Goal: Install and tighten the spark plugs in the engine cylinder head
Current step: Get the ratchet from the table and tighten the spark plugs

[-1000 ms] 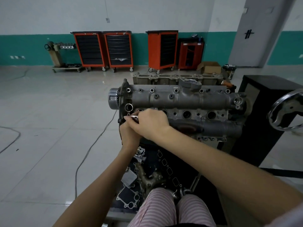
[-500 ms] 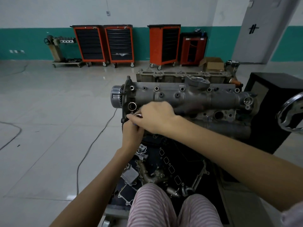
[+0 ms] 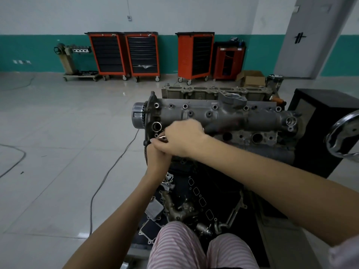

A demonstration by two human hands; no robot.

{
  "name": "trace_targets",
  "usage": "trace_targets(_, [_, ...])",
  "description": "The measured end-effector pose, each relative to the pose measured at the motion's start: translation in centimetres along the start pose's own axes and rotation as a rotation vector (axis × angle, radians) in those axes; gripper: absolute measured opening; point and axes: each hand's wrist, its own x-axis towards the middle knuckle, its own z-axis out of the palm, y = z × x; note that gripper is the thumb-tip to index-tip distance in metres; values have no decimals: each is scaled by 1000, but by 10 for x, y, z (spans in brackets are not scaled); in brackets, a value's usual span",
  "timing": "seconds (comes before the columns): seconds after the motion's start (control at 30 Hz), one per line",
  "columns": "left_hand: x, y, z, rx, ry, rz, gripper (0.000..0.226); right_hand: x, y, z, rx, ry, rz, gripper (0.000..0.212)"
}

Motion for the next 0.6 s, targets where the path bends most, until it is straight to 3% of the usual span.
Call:
trace_targets(0.1, [4, 0, -5, 32, -58, 13, 20, 18, 3, -14, -212, -70, -191, 57])
trace_targets(0.23, [8, -7, -10, 51, -142, -6, 19, 15, 2, -6, -135, -17, -171, 54])
trace_targets(0.33, [1, -2, -9, -30, -115, 53, 25, -3, 1, 11, 235, -45, 76, 52])
trace_targets(0.4, [-3, -2, -5, -111, -120, 42, 30, -12, -1, 20, 727, -253, 279, 49])
trace_targets(0.47, [-6, 1, -2, -337, -139, -92, 29, -15, -8, 27, 1247, -462, 459, 51])
trace_targets(0.5, [-7, 2, 0, -407, -131, -155, 26, -16, -11, 32, 1385, -507, 493, 54])
trace_targets(0.6, [-7, 2, 0, -357, -72, -99, 23, -15, -20, 39, 1296, -383, 488, 60])
